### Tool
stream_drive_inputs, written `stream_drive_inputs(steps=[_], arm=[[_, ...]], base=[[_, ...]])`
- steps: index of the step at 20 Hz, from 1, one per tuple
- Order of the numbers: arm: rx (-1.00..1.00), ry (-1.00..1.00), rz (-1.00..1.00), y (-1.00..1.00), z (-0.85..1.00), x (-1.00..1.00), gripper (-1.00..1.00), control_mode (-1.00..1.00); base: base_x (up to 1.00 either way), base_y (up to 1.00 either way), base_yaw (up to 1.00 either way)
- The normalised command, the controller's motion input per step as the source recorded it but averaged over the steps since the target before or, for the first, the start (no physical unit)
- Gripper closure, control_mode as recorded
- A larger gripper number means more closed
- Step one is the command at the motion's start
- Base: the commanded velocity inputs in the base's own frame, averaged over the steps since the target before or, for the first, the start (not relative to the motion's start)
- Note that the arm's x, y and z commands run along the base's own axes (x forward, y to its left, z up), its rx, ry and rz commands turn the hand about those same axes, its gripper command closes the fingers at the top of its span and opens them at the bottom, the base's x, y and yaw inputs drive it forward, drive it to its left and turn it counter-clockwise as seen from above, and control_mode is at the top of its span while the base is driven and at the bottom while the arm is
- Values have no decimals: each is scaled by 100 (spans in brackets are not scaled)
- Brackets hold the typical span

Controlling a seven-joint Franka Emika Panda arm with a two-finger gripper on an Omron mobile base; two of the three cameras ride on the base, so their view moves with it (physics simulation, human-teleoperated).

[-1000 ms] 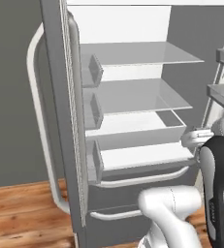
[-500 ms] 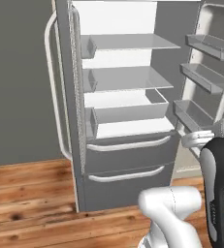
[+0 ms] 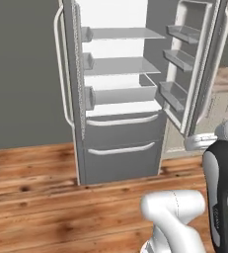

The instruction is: Retrieve the kiwi and tangerine from the fridge and place them into the bowl on the dining table.

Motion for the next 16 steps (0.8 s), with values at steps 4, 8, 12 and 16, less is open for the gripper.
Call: stream_drive_inputs(steps=[4, 8, 12, 16], arm=[[0, 0, 0, 0, 0, 0, 100, 100], [0, 0, 0, 0, 0, 0, 100, 100], [0, 0, 0, 0, 0, 0, 100, 100], [0, 0, 0, 0, 0, 0, 100, 100]], base=[[-100, 9, 0], [-100, 6, 0], [-100, 5, 0], [-100, 2, 0]])
